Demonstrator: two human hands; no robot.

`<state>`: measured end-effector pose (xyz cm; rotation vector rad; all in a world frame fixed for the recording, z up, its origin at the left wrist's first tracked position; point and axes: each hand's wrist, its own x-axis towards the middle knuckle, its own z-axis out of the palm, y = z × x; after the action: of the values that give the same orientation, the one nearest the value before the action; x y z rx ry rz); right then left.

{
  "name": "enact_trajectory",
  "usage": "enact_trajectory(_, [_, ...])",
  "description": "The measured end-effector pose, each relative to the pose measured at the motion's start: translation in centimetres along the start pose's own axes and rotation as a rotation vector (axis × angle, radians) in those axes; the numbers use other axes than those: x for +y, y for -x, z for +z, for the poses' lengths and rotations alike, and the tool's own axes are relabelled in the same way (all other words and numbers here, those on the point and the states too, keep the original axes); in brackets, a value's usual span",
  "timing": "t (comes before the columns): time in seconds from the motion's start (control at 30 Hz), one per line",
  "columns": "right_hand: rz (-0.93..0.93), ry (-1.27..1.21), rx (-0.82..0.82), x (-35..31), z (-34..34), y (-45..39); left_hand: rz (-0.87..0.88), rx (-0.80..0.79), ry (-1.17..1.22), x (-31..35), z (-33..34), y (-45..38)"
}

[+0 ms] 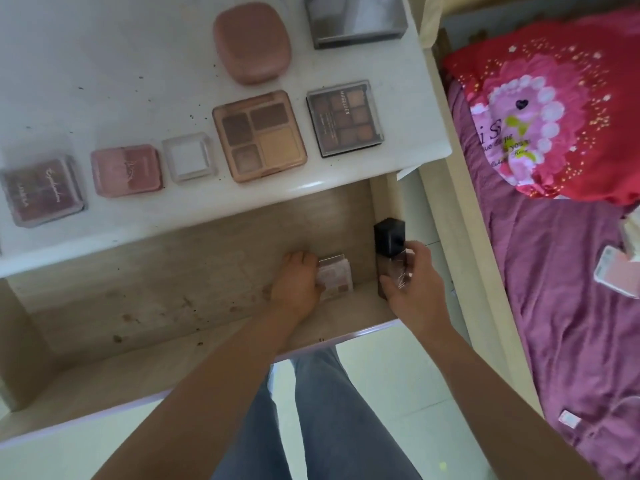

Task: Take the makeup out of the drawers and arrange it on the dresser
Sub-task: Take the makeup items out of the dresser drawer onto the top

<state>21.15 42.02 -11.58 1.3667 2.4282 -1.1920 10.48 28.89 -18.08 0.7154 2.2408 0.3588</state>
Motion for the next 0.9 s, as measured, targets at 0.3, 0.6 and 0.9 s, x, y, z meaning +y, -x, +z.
enact_trajectory(0.3, [-0.33,-0.031,0.3,-7.9,-6.5,-4.1,0.063,0.228,0.382,3.5,-7.5,4.6])
enact_trajectory(0.6, [-0.304,0.399,0.183,-14.3,-7.9,-10.4,-0.038,0.74,0.719,3.3,-21.8,1.8])
enact_trajectory(0.9, [-0.391,0.393,0.202,-14.8,-7.7,-10.3,-0.238,0.711,0.785,-2.0,-27.7,-3.1])
